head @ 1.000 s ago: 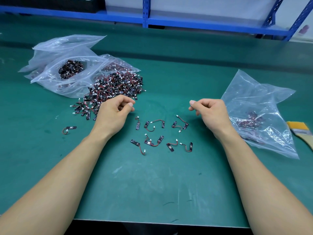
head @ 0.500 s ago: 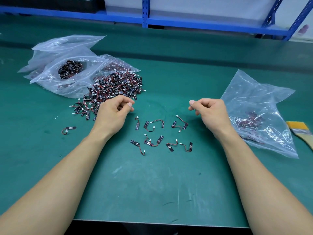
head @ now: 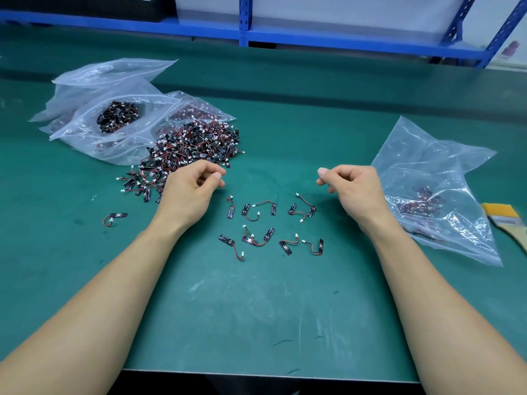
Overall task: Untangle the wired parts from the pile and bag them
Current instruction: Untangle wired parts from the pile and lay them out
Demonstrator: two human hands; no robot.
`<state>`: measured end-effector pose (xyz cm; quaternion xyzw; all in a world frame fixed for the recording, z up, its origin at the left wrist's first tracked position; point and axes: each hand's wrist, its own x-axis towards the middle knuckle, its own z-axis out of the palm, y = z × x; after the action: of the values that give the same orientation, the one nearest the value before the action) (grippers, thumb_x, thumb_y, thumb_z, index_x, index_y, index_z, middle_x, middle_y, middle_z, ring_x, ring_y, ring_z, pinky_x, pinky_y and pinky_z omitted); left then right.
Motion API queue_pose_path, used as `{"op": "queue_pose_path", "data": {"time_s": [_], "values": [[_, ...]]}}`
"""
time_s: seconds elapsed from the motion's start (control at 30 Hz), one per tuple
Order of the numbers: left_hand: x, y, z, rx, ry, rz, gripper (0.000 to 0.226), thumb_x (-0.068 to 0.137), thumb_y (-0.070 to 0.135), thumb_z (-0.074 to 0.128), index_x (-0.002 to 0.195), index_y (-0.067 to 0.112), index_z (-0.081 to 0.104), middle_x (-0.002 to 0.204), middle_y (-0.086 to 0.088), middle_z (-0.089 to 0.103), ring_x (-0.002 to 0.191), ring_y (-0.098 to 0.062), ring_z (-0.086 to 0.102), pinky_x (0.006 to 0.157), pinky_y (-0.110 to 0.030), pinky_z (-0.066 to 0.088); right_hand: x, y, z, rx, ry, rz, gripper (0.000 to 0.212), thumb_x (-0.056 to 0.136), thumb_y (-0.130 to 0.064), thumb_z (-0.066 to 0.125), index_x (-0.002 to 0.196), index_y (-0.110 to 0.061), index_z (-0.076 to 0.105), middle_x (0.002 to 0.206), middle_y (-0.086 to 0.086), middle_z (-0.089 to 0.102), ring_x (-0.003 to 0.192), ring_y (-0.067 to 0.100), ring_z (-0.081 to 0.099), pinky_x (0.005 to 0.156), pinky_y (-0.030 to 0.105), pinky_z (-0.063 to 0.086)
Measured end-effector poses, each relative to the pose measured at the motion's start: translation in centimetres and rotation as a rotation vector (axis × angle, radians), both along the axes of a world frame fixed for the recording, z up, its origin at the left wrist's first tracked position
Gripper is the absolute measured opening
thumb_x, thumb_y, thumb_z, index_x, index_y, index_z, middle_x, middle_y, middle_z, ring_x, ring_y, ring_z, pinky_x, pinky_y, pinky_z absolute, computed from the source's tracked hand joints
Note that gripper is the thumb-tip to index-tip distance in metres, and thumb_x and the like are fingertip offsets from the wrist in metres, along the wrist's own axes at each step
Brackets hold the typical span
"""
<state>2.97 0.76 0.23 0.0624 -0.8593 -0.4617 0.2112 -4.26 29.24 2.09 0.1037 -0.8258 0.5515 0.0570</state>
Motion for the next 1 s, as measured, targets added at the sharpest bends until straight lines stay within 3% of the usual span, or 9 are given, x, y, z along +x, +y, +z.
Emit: {"op": "queue_pose_path", "data": {"time_s": [1.0], "values": [[0.01, -0.04, -0.05, -0.006, -0.002, -0.012, 0.026, 0.095, 0.015, 0.06, 0.084, 0.038, 0.066, 0.078, 0.014, 0.071, 0.074, -0.004, 0.061, 0.075, -0.024, 0.047, -0.02, -0.09, -0.11, 0.009, 0.004, 0.004, 0.03, 0.091, -0.028, 0.07, 0.064, -0.016, 0.073, 0.049, -0.012, 0.049, 0.05, 0.002, 0.043, 0.047, 0.01, 0.03]]}}
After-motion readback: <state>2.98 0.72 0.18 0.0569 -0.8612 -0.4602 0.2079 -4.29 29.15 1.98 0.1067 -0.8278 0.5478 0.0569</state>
